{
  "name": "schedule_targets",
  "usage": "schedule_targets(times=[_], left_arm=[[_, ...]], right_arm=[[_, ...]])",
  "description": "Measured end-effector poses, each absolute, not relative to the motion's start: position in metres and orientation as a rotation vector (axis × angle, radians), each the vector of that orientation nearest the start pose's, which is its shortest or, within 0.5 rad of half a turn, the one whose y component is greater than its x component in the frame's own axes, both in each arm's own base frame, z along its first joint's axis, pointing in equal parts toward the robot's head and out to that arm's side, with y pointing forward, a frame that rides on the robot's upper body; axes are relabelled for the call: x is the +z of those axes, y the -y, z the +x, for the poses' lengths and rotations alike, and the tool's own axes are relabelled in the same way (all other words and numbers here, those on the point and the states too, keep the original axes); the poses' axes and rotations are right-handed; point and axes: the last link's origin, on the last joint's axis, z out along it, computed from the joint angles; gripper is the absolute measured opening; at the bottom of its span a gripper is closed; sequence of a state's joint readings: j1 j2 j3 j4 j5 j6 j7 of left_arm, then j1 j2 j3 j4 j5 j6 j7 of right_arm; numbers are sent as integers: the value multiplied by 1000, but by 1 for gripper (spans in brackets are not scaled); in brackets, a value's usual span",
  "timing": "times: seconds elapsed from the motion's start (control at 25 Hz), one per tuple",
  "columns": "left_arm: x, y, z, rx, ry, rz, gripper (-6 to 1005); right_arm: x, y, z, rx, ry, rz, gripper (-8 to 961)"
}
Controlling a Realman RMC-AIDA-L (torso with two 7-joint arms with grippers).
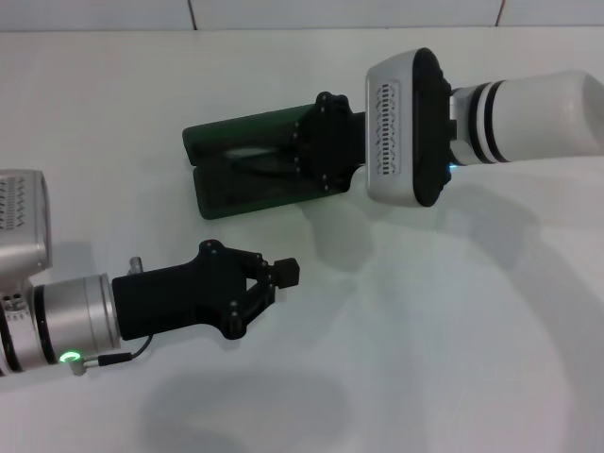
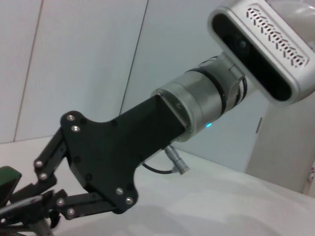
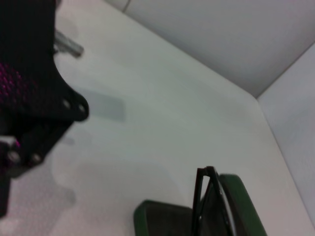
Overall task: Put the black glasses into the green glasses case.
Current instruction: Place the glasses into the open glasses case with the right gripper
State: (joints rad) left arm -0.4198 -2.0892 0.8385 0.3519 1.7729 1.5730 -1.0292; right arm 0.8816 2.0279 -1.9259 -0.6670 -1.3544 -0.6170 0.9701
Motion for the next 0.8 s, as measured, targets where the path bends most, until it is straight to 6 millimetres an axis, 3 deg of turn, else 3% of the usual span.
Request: schedule_targets(times=[0.8], left_arm=[[-54, -264, -282, -934, 595, -2716, -2]], right_arm=[[-126, -410, 108, 9, 736, -2583, 127]])
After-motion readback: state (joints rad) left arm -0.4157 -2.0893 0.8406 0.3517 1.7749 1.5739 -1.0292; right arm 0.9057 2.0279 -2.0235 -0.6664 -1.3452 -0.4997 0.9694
